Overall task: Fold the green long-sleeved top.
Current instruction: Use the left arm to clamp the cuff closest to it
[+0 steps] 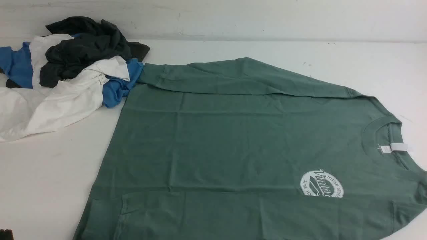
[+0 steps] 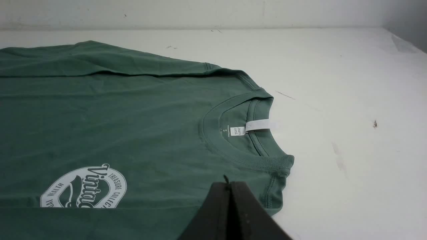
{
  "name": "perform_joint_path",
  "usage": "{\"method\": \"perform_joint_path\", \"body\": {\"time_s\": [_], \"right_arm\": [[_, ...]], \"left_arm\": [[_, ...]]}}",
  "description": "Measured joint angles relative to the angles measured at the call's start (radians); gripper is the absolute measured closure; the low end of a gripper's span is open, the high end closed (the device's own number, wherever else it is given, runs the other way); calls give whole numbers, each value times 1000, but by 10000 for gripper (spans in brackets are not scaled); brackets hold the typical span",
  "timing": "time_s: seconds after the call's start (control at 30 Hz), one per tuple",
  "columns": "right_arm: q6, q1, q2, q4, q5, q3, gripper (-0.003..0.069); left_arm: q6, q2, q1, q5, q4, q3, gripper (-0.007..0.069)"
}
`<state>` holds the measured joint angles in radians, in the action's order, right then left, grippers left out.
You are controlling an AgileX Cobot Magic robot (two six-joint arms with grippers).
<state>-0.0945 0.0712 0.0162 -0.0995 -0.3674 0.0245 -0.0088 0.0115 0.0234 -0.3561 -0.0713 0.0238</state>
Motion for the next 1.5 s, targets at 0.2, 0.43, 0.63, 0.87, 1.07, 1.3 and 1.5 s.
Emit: {"method": "perform_joint_path", "body": {"time_s": [0.2, 0.43, 0.63, 0.87, 1.07, 1.3, 1.5], "right_arm": [[0, 0, 0, 0, 0, 0, 673], [0, 0, 0, 0, 0, 0, 673], [0, 0, 0, 0, 0, 0, 673], [0, 0, 0, 0, 0, 0, 673], [-39, 0, 0, 74, 38, 3, 673], [-249, 0, 0, 457, 211, 4, 673], [-313, 0, 0, 666, 269, 4, 673]], "left_arm": [[0, 0, 0, 0, 0, 0, 629], [0, 0, 0, 0, 0, 0, 629], [0, 0, 0, 0, -1, 0, 629], [-26, 0, 0, 50, 50, 3, 629], [-109, 0, 0, 183, 271, 3, 629], [-173, 0, 0, 270, 539, 3, 629], [-181, 0, 0, 349, 634, 4, 629]]}}
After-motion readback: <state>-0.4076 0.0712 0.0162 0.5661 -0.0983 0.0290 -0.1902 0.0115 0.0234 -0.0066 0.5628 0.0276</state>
